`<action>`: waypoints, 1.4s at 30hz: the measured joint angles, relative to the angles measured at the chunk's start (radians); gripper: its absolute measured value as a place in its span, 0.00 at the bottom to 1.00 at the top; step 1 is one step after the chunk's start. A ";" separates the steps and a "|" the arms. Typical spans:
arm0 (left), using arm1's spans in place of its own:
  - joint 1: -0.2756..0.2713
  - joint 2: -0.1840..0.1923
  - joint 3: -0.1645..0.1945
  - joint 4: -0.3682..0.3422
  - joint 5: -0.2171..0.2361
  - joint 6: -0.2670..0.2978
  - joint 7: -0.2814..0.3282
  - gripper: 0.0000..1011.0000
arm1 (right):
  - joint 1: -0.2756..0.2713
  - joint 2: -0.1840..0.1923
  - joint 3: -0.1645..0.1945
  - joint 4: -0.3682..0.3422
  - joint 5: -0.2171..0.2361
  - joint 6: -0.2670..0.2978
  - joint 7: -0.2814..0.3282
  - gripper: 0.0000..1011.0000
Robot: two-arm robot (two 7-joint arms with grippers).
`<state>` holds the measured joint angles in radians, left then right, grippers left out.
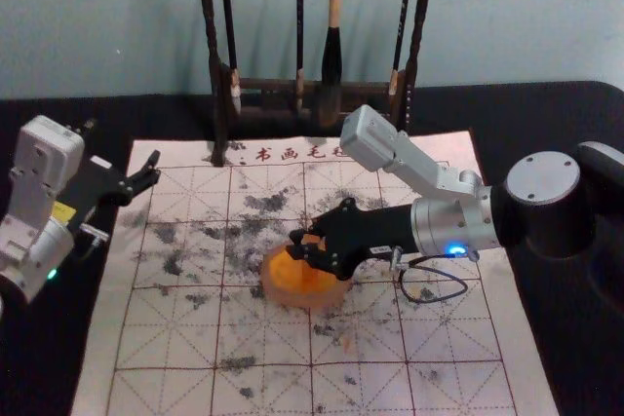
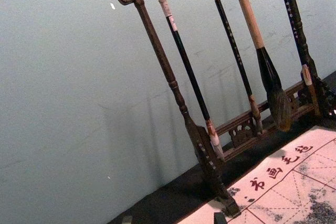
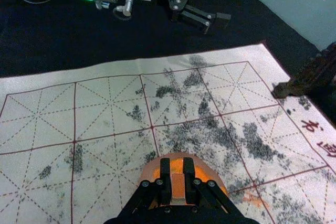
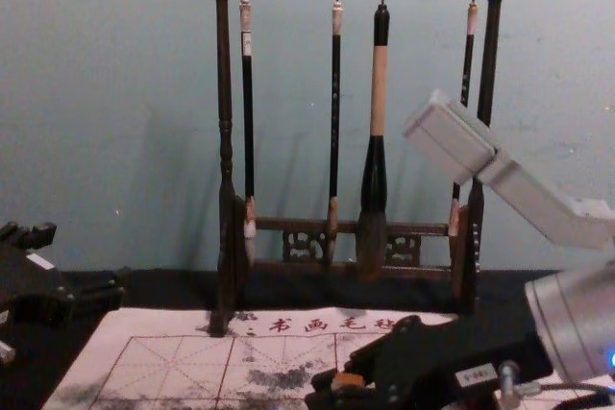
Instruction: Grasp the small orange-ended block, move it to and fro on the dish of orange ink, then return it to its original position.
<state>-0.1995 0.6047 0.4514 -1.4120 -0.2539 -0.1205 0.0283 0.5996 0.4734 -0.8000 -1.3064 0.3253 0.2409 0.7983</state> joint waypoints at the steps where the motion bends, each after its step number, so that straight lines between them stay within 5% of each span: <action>1: 0.000 0.000 0.000 0.000 0.000 0.000 0.000 0.99 | 0.000 0.000 0.000 0.000 0.000 0.000 0.000 0.13; 42: 0.000 0.000 0.000 0.000 0.000 0.000 0.000 0.99 | 0.043 -0.066 -0.011 0.086 -0.017 0.002 -0.020 0.13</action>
<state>-0.1995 0.6047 0.4513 -1.4120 -0.2539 -0.1205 0.0283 0.6426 0.4076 -0.8108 -1.2208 0.3084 0.2426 0.7784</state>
